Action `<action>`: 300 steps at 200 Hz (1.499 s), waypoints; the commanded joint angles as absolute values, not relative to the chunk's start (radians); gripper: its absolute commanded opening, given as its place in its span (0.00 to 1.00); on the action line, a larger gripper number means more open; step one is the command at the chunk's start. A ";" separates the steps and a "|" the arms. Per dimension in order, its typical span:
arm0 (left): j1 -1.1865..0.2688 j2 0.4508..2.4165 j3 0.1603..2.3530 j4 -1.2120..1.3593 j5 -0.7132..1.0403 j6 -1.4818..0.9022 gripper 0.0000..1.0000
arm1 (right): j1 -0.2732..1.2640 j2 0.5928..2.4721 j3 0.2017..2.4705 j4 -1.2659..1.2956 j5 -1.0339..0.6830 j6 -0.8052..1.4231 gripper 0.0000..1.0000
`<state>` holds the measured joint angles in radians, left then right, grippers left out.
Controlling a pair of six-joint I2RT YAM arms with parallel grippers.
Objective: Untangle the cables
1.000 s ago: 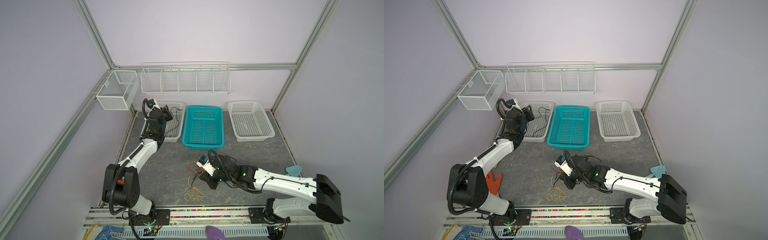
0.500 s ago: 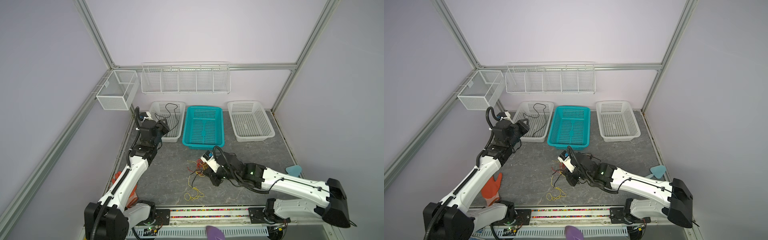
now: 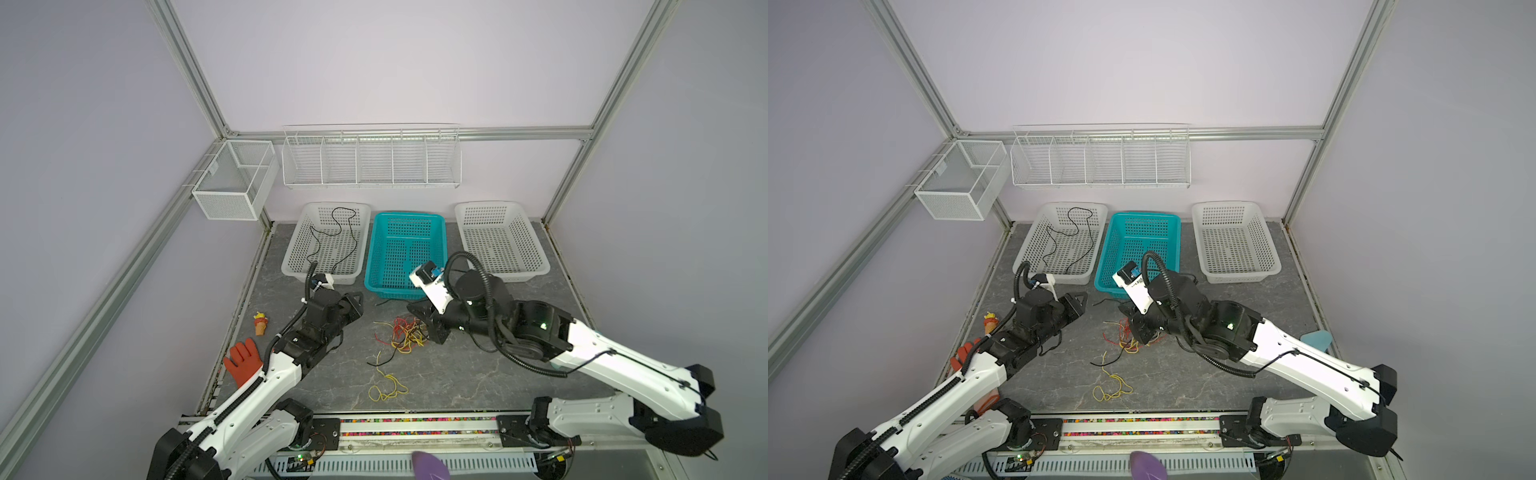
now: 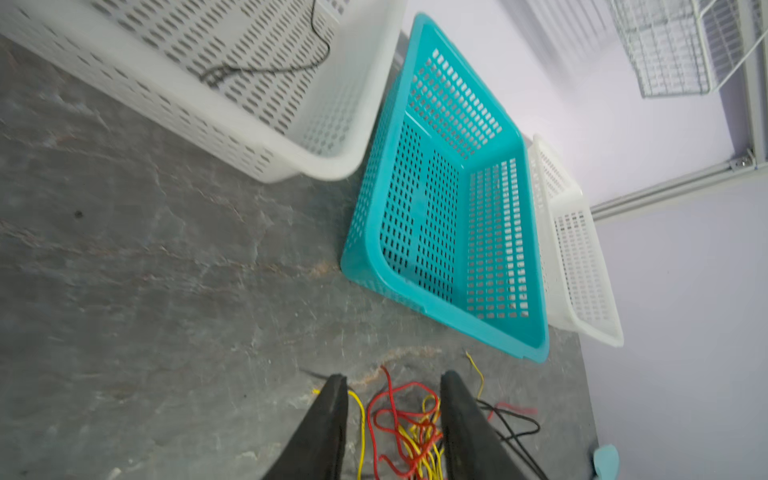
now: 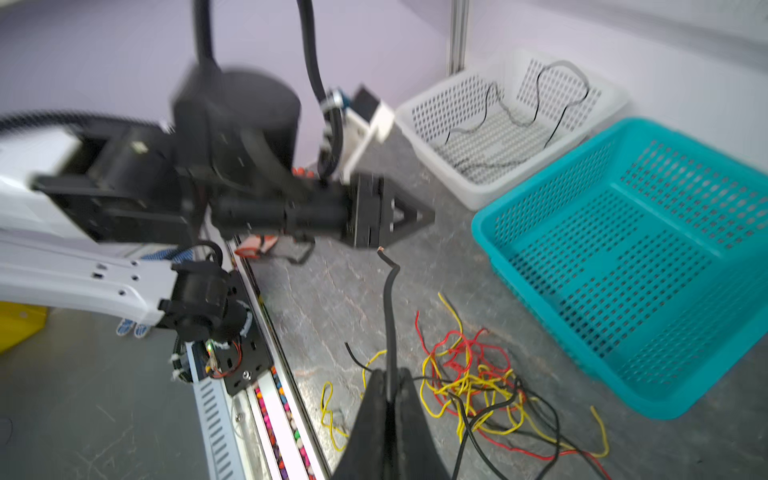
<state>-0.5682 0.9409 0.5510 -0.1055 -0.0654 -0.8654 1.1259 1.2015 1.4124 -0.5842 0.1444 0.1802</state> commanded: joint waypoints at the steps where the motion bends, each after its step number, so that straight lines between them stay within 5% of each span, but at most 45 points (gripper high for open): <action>1: -0.620 0.941 0.510 0.028 -0.043 -0.914 0.39 | 1.131 1.198 1.539 -0.698 0.214 0.121 0.07; 142: -0.808 1.142 0.317 0.540 0.020 -0.948 0.39 | 1.086 1.461 2.361 -0.950 0.168 0.035 0.07; 300: -0.808 0.869 0.358 0.649 0.203 -0.776 0.45 | 0.998 1.410 2.224 -0.914 -0.016 0.101 0.07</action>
